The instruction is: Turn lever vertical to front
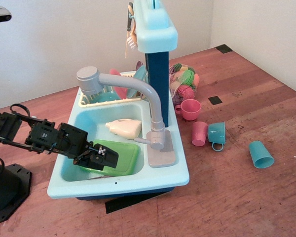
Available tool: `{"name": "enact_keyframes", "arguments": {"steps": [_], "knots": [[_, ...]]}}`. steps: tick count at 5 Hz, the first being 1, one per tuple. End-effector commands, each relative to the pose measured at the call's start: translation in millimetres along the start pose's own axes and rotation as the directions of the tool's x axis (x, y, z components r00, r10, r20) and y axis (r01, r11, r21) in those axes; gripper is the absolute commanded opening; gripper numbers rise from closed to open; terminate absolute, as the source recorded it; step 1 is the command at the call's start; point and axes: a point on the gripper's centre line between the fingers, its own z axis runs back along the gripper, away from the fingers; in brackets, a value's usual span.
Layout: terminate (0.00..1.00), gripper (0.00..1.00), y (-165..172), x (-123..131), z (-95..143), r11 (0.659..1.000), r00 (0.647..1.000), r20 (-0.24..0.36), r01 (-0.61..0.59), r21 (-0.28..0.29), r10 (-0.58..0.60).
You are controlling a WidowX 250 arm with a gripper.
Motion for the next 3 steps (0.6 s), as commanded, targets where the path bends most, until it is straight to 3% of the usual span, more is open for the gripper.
{"name": "enact_keyframes", "arguments": {"steps": [1,2,3], "knots": [[0.00,1.00,-7.2,4.0,5.0,0.999,1.000,0.009,0.016,-0.030,-0.015],[0.00,1.00,-7.2,4.0,5.0,0.999,1.000,0.009,0.016,-0.030,-0.015],[1.00,1.00,-7.2,4.0,5.0,0.999,1.000,0.009,0.016,-0.030,-0.015]]}}
